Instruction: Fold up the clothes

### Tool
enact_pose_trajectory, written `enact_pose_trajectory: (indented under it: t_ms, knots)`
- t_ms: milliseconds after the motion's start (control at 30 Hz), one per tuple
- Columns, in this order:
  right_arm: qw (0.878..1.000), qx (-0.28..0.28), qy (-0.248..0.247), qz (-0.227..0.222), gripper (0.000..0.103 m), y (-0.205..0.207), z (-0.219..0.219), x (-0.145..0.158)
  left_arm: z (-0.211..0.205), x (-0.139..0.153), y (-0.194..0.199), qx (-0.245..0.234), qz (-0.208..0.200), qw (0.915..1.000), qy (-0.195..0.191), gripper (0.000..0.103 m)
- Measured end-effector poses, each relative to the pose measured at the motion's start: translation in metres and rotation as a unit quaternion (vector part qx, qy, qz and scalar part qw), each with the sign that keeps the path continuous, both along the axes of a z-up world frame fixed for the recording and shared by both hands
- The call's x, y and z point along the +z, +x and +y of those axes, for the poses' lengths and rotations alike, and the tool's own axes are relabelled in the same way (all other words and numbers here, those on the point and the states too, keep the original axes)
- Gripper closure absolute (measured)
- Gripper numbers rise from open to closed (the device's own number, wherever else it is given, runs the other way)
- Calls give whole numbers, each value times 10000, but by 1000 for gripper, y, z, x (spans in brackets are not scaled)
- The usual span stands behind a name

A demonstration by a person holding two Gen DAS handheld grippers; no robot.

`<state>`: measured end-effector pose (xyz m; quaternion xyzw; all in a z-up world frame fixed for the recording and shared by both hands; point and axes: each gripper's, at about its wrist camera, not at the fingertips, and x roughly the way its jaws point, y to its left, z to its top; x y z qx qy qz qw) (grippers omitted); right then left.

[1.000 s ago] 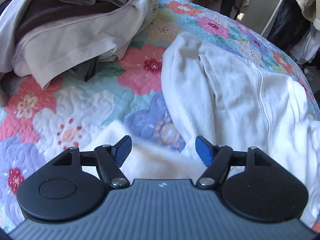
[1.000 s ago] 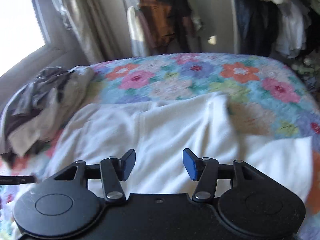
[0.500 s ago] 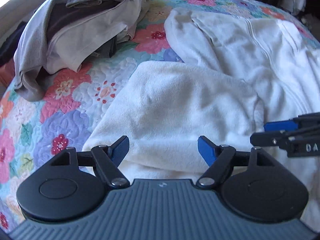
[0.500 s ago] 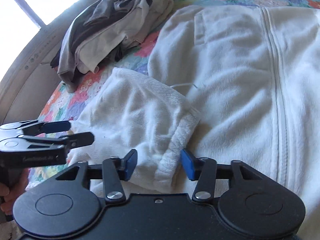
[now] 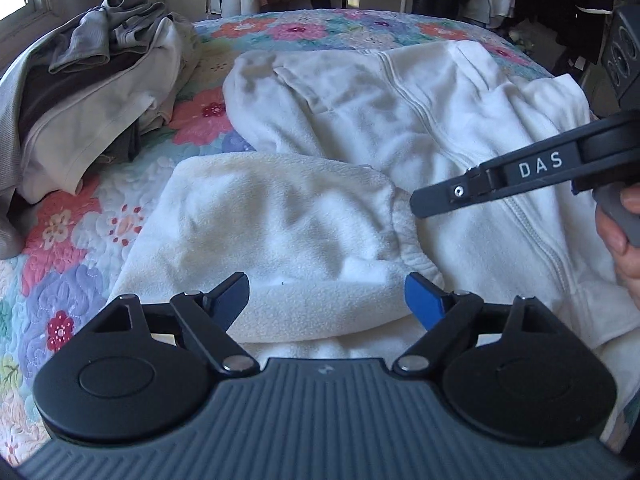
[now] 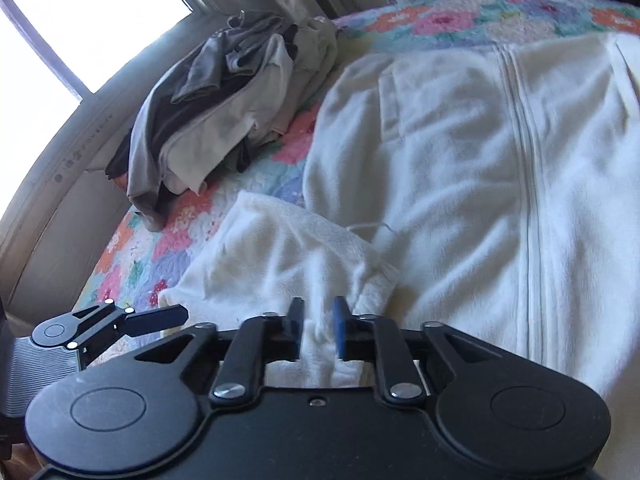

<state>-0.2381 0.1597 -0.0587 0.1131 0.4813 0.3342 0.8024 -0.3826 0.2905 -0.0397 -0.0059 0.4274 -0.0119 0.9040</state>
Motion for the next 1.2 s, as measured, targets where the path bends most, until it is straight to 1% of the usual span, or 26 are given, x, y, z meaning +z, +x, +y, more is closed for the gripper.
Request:
enact_pose_trajectory:
  t_ms: [33, 67, 167, 200, 233, 300, 333, 400, 433, 500, 567, 667, 700, 733, 767, 800, 833, 867, 933, 967, 1000, 1033, 1067, 1100, 1167, 1200]
  knots:
    - [9999, -53, -6, 152, 50, 1, -3, -9, -3, -4, 1, -50, 46, 10000, 17, 18]
    - [9995, -101, -20, 290, 47, 0, -4, -19, -5, -8, 1, -130, 119, 9998, 52, 18]
    - [9966, -250, -215, 759, 47, 3, 0, -48, -14, -19, 1, -399, 332, 9985, 143, 18]
    - [9964, -265, -95, 803, 47, 3, 1, -54, -18, -21, 0, -474, 348, 9981, 183, 18]
    - [9961, -230, 70, 846, 49, 4, 1, -58, -21, -23, 0, -506, 318, 9979, 245, 18]
    - [9952, -115, 354, 910, 76, 4, 3, -61, -26, -25, 0, -526, 272, 9976, 369, 18]
    - [9947, -60, 481, 902, 76, 4, 4, -61, -27, -26, 1, -538, 266, 9974, 394, 18]
    - [9934, 1, 817, 803, 77, 3, 1, -53, -29, -27, 1, -571, 219, 9973, 404, 18]
    - [9909, 14, 1060, 830, 78, 4, -3, -48, -29, -27, 0, -579, 193, 9973, 404, 18]
    - [9829, 49, 1584, 935, 78, 5, -9, -37, -30, -25, -2, -616, 100, 9972, 407, 18]
    - [9757, 162, 1948, 989, 79, 5, -12, -21, -34, -18, -6, -794, -118, 9962, 352, 18]
    - [9796, 388, 1800, 801, 79, 0, -6, 3, -42, -8, -14, -822, -633, 9929, 575, 18]
    - [9791, 484, 1797, 822, 79, -1, -5, 7, -44, -5, -17, -795, -790, 9915, 667, 20]
    - [9784, 580, 1794, 843, 79, -3, -4, 12, -45, -3, -18, -761, -857, 9908, 720, 44]
    - [9782, 676, 1769, 849, 81, -5, -3, 16, -44, -3, -17, -736, -781, 9916, 723, 65]
    - [9800, 750, 1662, 793, 82, -7, -2, 20, -42, -3, -14, -672, -617, 9934, 693, 88]
    - [9830, 758, 1512, 709, 82, -7, -1, 23, -39, -3, -10, -578, -447, 9953, 641, 95]
    - [9853, 761, 1387, 647, 82, -7, 0, 26, -37, -3, -10, -494, -411, 9958, 646, 95]
    - [9851, 668, 1403, 740, 78, -3, -1, 27, -31, 4, -14, -296, -554, 9948, 797, 95]
    - [9845, 605, 1440, 803, 72, -1, -2, 29, -25, 10, -16, -138, -629, 9939, 891, 95]
    - [9845, 555, 1441, 834, 69, 0, -3, 32, -17, 16, -19, 70, -715, 9924, 997, 96]
    - [9869, 504, 1315, 789, 69, 1, -3, 37, -6, 24, -22, 308, -799, 9902, 1100, 96]
    - [9907, 505, 1070, 672, 68, 2, -1, 44, 9, 31, -25, 577, -880, 9872, 1202, 96]
    - [9939, 602, 764, 521, 67, 3, 1, 51, 25, 38, -28, 821, -933, 9850, 1201, 96]
    - [9945, 1005, 147, 255, 67, 6, 6, 66, 62, 49, -35, 1260, -982, 9821, 1003, 96]
    - [9921, 1240, -122, 168, 67, 9, 7, 74, 81, 52, -39, 1464, -982, 9806, 859, 96]
